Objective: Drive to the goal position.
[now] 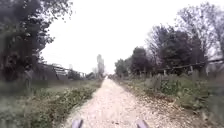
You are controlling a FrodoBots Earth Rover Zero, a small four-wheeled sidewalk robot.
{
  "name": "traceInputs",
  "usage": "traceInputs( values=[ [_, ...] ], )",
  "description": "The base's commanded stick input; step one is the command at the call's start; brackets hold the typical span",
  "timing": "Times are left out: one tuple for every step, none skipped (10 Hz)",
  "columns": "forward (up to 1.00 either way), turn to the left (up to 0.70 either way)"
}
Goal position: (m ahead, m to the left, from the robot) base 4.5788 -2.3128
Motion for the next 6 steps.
traceInputs(
  values=[
    [0.70, 0.00],
    [0.70, 0.00],
    [0.70, 0.00],
    [0.70, 0.00],
    [0.70, 0.00],
    [0.70, 0.00]
  ],
)
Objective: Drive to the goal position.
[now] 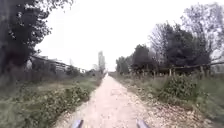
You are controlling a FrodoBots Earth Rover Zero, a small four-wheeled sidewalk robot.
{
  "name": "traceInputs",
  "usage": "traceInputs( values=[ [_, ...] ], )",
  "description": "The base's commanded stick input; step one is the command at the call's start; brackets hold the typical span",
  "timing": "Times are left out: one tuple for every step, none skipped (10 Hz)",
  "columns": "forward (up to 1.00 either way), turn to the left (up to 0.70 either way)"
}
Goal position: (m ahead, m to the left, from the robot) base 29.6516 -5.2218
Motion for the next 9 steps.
traceInputs(
  values=[
    [0.70, 0.00],
    [0.70, 0.00],
    [0.70, 0.00],
    [0.70, 0.00],
    [0.70, 0.00],
    [0.70, -0.01],
    [0.70, -0.19],
    [0.70, -0.30],
    [0.70, -0.10]
  ],
)
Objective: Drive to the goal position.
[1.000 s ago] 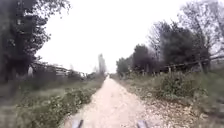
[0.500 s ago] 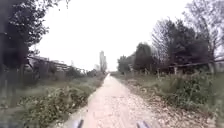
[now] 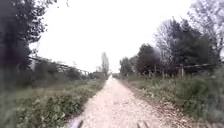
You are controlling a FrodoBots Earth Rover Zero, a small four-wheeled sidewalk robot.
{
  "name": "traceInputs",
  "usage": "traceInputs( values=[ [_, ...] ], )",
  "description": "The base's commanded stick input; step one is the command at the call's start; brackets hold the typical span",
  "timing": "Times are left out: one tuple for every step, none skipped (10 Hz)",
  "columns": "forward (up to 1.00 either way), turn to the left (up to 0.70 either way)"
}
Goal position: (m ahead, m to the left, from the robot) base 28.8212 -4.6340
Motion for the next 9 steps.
traceInputs(
  values=[
    [0.70, 0.00],
    [0.70, 0.00],
    [0.70, 0.00],
    [0.70, 0.00],
    [0.70, 0.00],
    [0.70, 0.00],
    [0.70, 0.00],
    [0.70, 0.00],
    [0.70, 0.00]
  ],
)
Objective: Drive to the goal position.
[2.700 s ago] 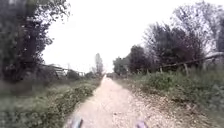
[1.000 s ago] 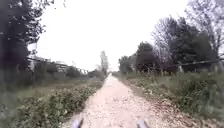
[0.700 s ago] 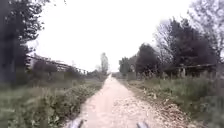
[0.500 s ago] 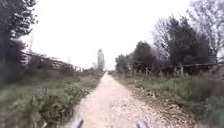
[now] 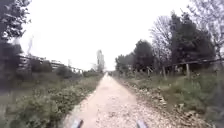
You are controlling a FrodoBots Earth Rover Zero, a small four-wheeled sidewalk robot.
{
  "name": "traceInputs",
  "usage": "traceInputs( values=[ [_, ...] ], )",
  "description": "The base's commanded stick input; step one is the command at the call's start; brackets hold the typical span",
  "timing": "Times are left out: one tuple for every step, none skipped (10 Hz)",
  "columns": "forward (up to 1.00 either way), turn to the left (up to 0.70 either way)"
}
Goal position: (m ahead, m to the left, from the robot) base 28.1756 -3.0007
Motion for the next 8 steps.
traceInputs(
  values=[
    [0.70, 0.00],
    [0.70, 0.00],
    [0.70, 0.00],
    [0.70, 0.00],
    [0.70, 0.00],
    [0.70, 0.00],
    [0.70, 0.00],
    [0.70, 0.00]
  ],
)
